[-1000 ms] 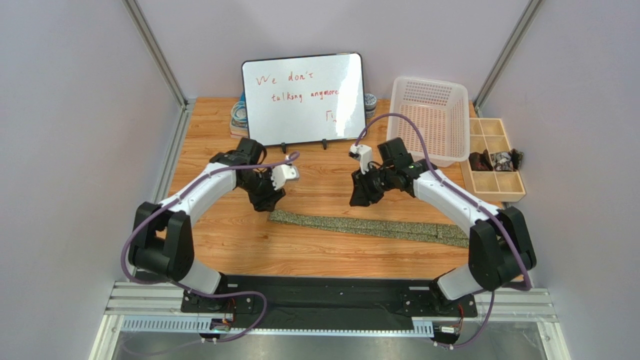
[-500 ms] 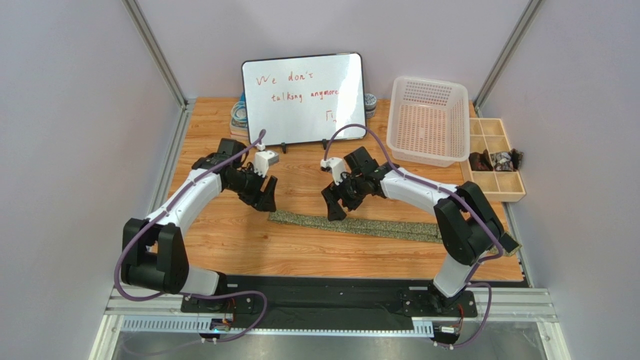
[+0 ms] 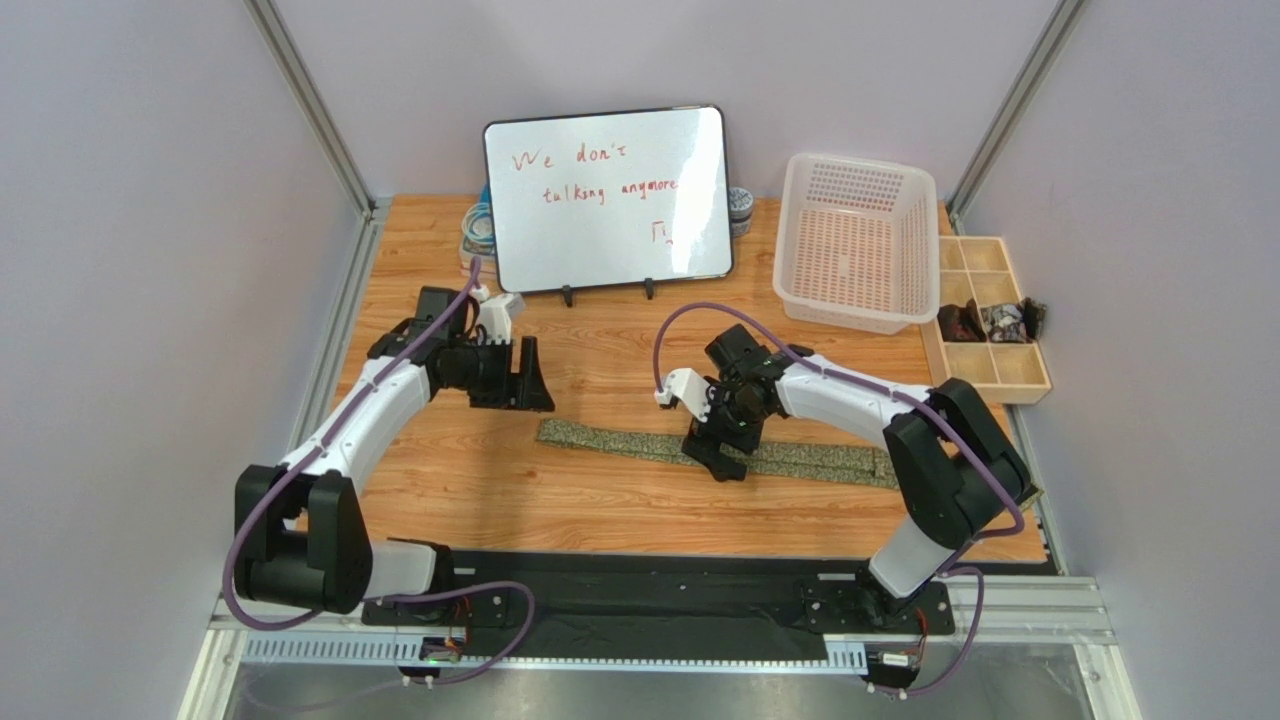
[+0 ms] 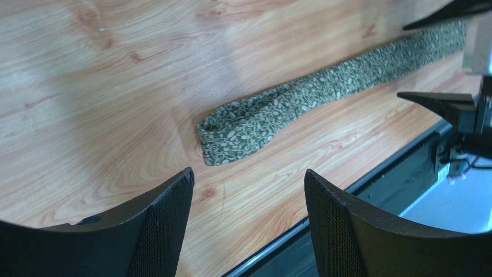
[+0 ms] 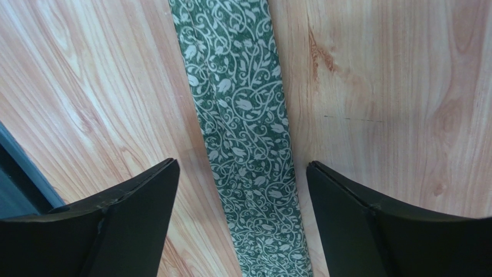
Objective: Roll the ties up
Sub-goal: Flatten out the tie at the center of the board, then roll the tie at the center of the board.
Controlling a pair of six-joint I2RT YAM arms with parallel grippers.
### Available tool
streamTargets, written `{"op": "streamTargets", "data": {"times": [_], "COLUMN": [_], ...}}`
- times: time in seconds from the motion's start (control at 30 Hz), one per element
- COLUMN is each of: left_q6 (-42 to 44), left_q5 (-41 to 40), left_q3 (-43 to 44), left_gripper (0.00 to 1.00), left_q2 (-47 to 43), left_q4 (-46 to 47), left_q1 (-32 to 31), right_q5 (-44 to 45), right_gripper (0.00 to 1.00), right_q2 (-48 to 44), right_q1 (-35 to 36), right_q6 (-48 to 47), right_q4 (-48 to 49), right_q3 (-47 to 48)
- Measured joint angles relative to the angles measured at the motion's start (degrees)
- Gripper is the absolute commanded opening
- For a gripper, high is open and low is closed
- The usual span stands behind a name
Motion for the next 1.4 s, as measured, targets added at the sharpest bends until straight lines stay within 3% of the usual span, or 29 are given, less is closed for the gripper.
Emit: {"op": "streamTargets", "data": {"times": [0.13,0.4,0.57,0.63,0.7,0.83,1.0,1.17,1.4], "left_q6": [-4.96,-13.09,-15.34,-15.91,-16.26,-16.76,-17.4,-17.66,-17.64], "left_q5": [-2.93,-7.23,-8.46,-8.46,-8.28,-7.08,-5.64,-5.29,-5.42], "left_q3": [-2.27,-6.34,-7.74,-8.22,-8.74,-10.03,-11.26,-12.13,-12.2], "left_gripper": [0.75,0.7,0.68,0.68,0.68,0.68,0.65,0.58,0.56], "left_q2": [-1.73,-2.29,-2.34,-2.36,-2.4,-3.04,-4.0,-4.04,-2.69], "left_q4": [0.85,1.66,3.15,4.02,4.85,6.69,8.55,10.29,12.02], "left_q1": [0.85,1.6,1.62,1.62,1.62,1.57,0.7,-0.44,-0.59], "right_q5": [1.84,4.17,4.11,3.87,3.32,1.27,-3.78,-10.47,-16.44], "right_gripper": [0.66,0.43,0.53,0.69,0.76,0.77,0.56,0.3,0.11], "right_q2": [-0.2,-0.72,-0.94,-1.33,-2.03,-4.24,-4.74,-1.49,9.33], "right_q1": [0.0,0.02,0.02,0.02,0.02,0.02,0.02,0.02,1.57], "right_q6": [-2.84,-5.27,-5.07,-4.79,-4.22,-1.57,6.62,22.4,47.95], "right_q4": [0.72,2.75,1.46,0.33,-1.27,-4.63,-5.31,1.86,15.26], "right_q3": [-0.7,-1.73,-1.73,-1.73,-1.73,-0.07,6.4,11.23,13.88]}}
